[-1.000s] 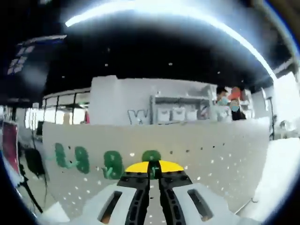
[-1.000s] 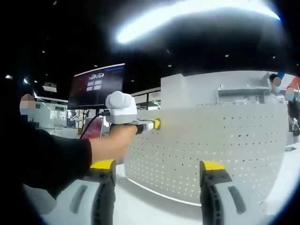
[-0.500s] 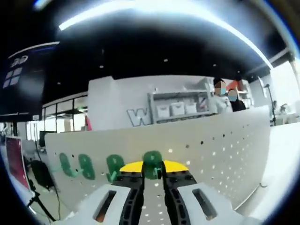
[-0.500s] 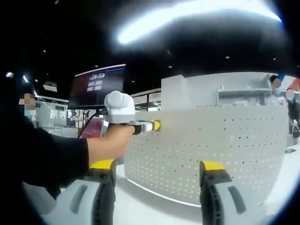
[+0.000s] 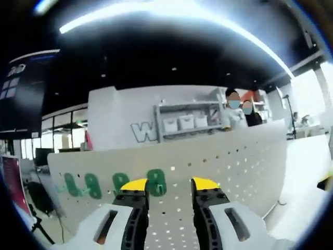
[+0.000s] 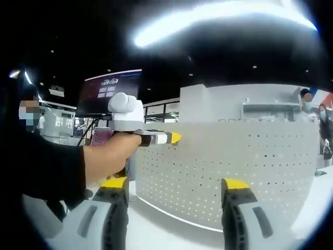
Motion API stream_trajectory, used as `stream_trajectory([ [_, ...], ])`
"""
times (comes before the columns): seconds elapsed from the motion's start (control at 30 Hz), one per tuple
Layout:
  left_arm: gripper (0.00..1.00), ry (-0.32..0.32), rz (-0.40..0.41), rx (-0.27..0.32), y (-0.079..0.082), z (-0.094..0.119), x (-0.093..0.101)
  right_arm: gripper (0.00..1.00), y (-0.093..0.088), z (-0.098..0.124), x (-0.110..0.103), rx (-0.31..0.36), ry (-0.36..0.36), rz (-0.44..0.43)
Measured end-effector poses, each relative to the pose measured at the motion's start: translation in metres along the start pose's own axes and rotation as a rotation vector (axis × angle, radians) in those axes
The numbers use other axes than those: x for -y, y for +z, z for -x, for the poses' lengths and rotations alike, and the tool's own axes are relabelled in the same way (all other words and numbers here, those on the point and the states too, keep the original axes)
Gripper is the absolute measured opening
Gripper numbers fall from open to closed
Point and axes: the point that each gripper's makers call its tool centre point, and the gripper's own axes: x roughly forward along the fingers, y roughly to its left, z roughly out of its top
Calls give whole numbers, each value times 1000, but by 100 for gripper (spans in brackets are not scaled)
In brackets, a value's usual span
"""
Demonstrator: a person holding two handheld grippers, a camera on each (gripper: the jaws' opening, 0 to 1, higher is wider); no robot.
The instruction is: Insert the hook assembly into the mounting plate slot until the hook locks in place.
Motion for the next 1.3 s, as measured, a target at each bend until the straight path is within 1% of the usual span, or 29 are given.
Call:
stream_trajectory([
  [0.2,37,-4,23,21,10,17,-7,70,-3,0,2,-7,-8,15],
  [0.33,38,-1,18,31,14,28,-12,70,-6,-1,3,-17,-11,31],
  [0.47,40,0,35,41,18,39,-18,70,-12,-3,2,-38,-12,53],
  [0.7,41,-2,26,58,24,59,-23,70,-19,-5,1,-60,-15,95],
  [0.9,43,-7,19,59,22,72,-26,70,-20,-4,1,-60,-14,106],
  [1.03,43,-17,0,57,20,82,-25,70,-21,-5,1,-59,-10,107],
  [1.3,44,-22,-26,37,9,103,-29,69,-28,-8,-7,-80,14,118],
])
